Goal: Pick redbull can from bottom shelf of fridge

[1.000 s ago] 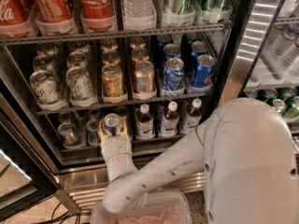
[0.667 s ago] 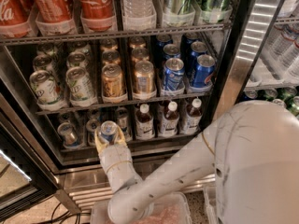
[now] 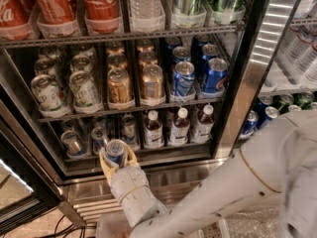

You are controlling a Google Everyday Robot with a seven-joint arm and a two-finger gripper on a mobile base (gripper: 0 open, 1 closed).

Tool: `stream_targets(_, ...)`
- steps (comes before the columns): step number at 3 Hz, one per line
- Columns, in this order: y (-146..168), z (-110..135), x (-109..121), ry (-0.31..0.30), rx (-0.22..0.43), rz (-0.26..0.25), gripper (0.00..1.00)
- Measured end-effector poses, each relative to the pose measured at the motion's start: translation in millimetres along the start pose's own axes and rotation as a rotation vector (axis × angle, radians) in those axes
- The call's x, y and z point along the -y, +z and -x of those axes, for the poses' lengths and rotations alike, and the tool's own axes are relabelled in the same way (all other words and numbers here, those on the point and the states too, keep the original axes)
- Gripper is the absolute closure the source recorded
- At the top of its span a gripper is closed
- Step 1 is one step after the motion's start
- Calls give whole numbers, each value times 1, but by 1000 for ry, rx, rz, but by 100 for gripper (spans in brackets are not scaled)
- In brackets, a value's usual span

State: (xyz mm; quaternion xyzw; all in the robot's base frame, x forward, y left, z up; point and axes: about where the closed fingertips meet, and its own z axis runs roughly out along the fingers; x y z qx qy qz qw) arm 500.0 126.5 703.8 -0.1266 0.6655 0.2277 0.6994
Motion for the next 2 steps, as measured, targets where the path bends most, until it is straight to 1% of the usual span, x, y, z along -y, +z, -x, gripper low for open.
stream_targets(1, -28, 22, 0, -50, 0, -12, 100)
stream_targets(2, -30, 25, -2, -54, 2, -10, 100)
